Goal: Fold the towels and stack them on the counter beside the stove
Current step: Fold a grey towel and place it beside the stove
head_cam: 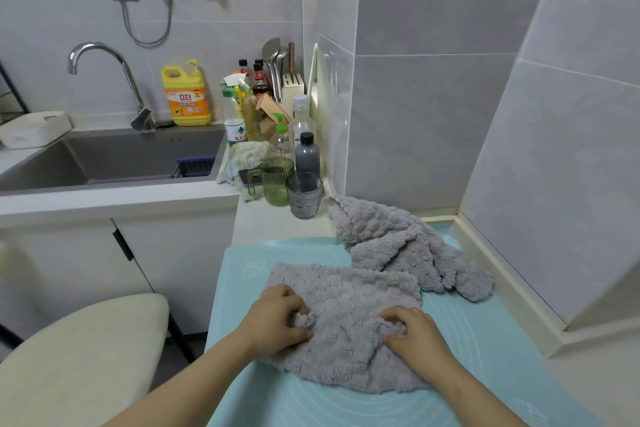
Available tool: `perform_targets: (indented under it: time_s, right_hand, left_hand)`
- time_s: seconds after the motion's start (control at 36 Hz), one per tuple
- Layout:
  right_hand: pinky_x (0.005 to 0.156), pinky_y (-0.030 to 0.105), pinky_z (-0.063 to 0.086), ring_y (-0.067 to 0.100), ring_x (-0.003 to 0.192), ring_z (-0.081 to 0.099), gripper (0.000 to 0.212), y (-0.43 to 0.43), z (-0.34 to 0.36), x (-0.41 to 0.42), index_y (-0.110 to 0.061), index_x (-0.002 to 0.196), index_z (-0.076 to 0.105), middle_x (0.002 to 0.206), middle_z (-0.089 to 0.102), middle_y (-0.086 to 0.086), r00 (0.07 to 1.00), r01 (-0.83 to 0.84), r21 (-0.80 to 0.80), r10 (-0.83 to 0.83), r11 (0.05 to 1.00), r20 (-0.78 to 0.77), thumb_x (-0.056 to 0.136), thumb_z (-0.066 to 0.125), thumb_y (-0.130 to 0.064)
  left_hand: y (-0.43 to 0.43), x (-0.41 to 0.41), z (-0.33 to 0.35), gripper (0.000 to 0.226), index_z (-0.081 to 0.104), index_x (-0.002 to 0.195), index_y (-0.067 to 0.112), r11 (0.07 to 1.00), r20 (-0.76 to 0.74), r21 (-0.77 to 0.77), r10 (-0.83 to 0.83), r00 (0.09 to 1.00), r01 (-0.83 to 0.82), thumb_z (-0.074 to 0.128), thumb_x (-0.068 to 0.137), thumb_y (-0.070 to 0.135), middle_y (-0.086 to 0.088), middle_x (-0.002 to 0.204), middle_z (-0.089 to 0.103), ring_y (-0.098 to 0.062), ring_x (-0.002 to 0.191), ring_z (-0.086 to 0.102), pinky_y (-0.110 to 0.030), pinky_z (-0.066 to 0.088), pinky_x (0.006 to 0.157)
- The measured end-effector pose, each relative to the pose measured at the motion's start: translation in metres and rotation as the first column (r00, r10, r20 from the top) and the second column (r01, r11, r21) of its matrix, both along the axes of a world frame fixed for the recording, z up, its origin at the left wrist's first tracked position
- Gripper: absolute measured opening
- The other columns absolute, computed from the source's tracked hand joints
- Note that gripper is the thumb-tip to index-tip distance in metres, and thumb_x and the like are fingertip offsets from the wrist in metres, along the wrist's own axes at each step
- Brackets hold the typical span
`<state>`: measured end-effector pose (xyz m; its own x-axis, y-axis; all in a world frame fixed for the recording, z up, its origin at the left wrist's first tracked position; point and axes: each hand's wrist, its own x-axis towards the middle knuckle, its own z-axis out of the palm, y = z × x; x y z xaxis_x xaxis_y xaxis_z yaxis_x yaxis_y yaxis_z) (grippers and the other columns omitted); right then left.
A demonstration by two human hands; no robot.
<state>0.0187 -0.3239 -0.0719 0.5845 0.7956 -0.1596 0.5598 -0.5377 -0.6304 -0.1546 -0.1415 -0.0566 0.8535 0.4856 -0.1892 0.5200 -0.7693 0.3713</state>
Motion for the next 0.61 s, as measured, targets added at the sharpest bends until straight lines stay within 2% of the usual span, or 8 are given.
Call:
perform_targets:
  time_s: [0.08, 0.17, 0.25, 0.31, 0.36, 0.5, 0.56, 0.61]
  right_hand:
    - [0.058, 0.009, 0.035, 0.005, 0.071, 0.046, 0.024, -0.002, 0.008, 0.002, -0.031, 0.079, 0.054, 0.081, 0.05, -0.008, 0.989, 0.063, 0.08, -0.052, 0.995, -0.14, 0.082, 0.067, -0.012]
    - [0.05, 0.01, 0.033, 0.012, 0.066, 0.047, 0.022, -0.003, 0.016, 0.006, -0.019, 0.071, 0.056, 0.073, 0.052, -0.002, 0.944, 0.17, 0.192, -0.104, 0.967, -0.314, 0.08, 0.068, -0.003]
    - [0.049, 0.013, 0.035, 0.014, 0.062, 0.046, 0.019, -0.004, 0.026, 0.01, -0.012, 0.071, 0.059, 0.066, 0.052, 0.002, 0.863, 0.274, 0.284, -0.104, 0.919, -0.494, 0.08, 0.065, 0.003]
    - [0.056, 0.022, 0.037, 0.019, 0.064, 0.047, 0.016, -0.006, 0.031, 0.013, -0.011, 0.072, 0.06, 0.066, 0.052, 0.006, 0.8, 0.297, 0.285, -0.074, 0.911, -0.596, 0.078, 0.068, 0.0]
    - [0.06, 0.028, 0.038, 0.02, 0.066, 0.052, 0.014, -0.009, 0.034, 0.013, -0.016, 0.066, 0.062, 0.067, 0.054, 0.009, 0.74, 0.305, 0.269, -0.05, 0.914, -0.671, 0.065, 0.074, -0.009]
    - [0.067, 0.028, 0.039, 0.019, 0.072, 0.056, 0.021, -0.021, 0.035, 0.01, -0.015, 0.065, 0.062, 0.065, 0.062, 0.001, 0.684, 0.208, 0.183, -0.009, 0.961, -0.729, 0.057, 0.081, -0.01]
    - [0.066, 0.027, 0.038, 0.016, 0.072, 0.056, 0.021, -0.026, 0.035, 0.006, -0.014, 0.065, 0.059, 0.063, 0.061, -0.002, 0.665, 0.165, 0.139, -0.006, 0.976, -0.747, 0.057, 0.078, -0.009]
    - [0.06, 0.026, 0.045, 0.018, 0.067, 0.06, 0.017, -0.03, 0.032, 0.003, -0.012, 0.063, 0.059, 0.066, 0.061, 0.005, 0.579, 0.144, 0.08, -0.018, 0.986, -0.815, 0.054, 0.073, -0.009]
  left_hand:
    - [0.005, -0.007, 0.01, 0.033, 0.039, 0.066, 0.035, 0.999, 0.099, -0.027, -0.015, 0.995, 0.018, 0.061, 0.062, 0.059, 0.016, 0.114, 0.037, -0.005, 0.106, 0.034, -0.017, 0.032, 0.089]
    - [0.009, -0.013, 0.022, 0.037, 0.041, 0.06, 0.03, 0.998, 0.204, -0.061, 0.006, 0.979, 0.007, 0.075, 0.066, 0.041, 0.017, 0.115, 0.046, -0.005, 0.109, 0.041, -0.015, 0.033, 0.086]
    - [0.013, -0.017, 0.035, 0.036, 0.044, 0.061, 0.029, 0.993, 0.231, -0.12, 0.036, 0.972, -0.009, 0.065, 0.053, 0.057, 0.008, 0.099, 0.06, -0.008, 0.096, 0.053, -0.02, 0.04, 0.076]
    - [0.014, -0.02, 0.042, 0.036, 0.044, 0.064, 0.028, 0.986, 0.185, -0.166, 0.029, 0.982, 0.002, 0.074, 0.063, 0.048, 0.004, 0.078, 0.054, -0.002, 0.066, 0.046, -0.02, 0.035, 0.06]
    - [0.016, -0.023, 0.048, 0.034, 0.045, 0.067, 0.029, 0.976, 0.117, -0.215, -0.012, 0.993, 0.037, 0.077, 0.073, 0.033, 0.008, 0.068, 0.044, -0.001, 0.054, 0.04, -0.015, 0.029, 0.053]
    - [0.022, -0.031, 0.052, 0.027, 0.057, 0.07, 0.037, 0.923, -0.064, -0.382, -0.071, 0.995, 0.041, 0.08, 0.072, 0.022, 0.011, 0.074, 0.054, -0.003, 0.065, 0.049, -0.015, 0.039, 0.064]
    - [0.022, -0.035, 0.054, 0.026, 0.062, 0.062, 0.035, 0.888, -0.101, -0.46, -0.074, 0.992, 0.019, 0.08, 0.072, 0.02, 0.014, 0.063, 0.053, -0.003, 0.059, 0.048, -0.016, 0.039, 0.059]
    - [0.021, -0.037, 0.055, 0.027, 0.063, 0.058, 0.036, 0.856, -0.145, -0.517, -0.093, 0.985, 0.005, 0.079, 0.073, 0.02, 0.019, 0.053, 0.05, -0.003, 0.056, 0.046, -0.016, 0.037, 0.058]
